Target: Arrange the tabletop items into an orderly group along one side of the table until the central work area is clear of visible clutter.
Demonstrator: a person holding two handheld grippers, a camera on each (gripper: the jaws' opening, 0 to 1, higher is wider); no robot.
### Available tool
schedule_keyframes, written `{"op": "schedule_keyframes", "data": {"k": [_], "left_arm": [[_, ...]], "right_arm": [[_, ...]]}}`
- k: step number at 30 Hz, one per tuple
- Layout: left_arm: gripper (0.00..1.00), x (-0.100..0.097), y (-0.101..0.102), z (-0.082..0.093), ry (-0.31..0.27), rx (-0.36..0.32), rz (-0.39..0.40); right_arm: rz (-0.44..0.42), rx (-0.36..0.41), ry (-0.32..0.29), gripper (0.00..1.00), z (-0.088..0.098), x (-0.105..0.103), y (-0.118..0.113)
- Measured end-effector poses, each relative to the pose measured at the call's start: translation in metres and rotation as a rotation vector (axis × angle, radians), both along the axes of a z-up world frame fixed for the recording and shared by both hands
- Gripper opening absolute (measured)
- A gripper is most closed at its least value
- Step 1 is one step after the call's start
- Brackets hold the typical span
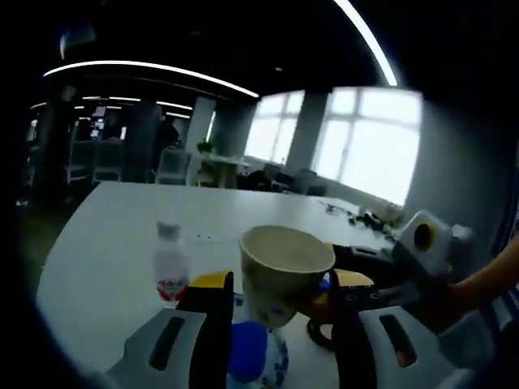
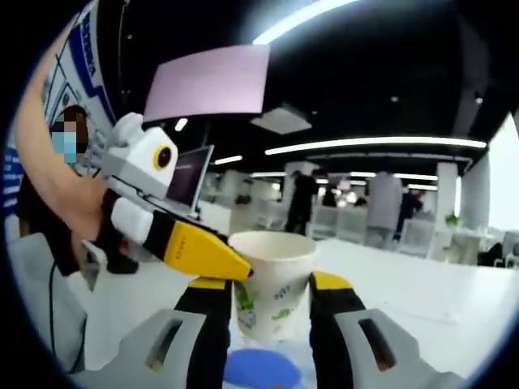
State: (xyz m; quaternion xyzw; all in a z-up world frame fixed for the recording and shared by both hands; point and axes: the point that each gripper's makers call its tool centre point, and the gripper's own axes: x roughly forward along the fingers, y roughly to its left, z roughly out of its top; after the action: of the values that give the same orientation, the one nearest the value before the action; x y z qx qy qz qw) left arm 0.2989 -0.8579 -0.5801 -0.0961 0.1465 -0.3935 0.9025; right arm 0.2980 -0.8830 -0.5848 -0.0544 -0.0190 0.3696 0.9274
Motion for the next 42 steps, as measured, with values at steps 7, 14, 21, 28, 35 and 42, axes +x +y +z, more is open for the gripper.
{"op": "schedule_keyframes", "data": {"k": [7,14,21,28,35,42], "left_arm": [[0.45,-0.011,0.011,-0.014,0.030,0.005,0.013],[0.45,-0.017,0.023,-0.026,0.063,-0.013,0.030],[0.46,-0.027,0.043,-0.031,0.085,-0.027,0.067],[0.46,-0.037,0.065,-0.040,0.109,-0.012,0.107],[0.46,-0.041,0.083,-0.049,0.136,-0.006,0.150],[0.46,-0.043,0.091,-0.055,0.153,-0.010,0.169]], "right_arm": [[-0.043,0.016,0.014,0.34,-0.001,0.017,-0.010],[-0.070,0.041,0.040,0.34,-0.010,0.036,-0.013],[-0.102,0.061,0.072,0.34,-0.026,0.061,-0.015],[-0.117,0.075,0.088,0.34,-0.039,0.081,-0.012],[-0.123,0.074,0.104,0.34,-0.053,0.100,-0.007],[-0.135,0.083,0.123,0.34,-0.068,0.114,-0.006]]}}
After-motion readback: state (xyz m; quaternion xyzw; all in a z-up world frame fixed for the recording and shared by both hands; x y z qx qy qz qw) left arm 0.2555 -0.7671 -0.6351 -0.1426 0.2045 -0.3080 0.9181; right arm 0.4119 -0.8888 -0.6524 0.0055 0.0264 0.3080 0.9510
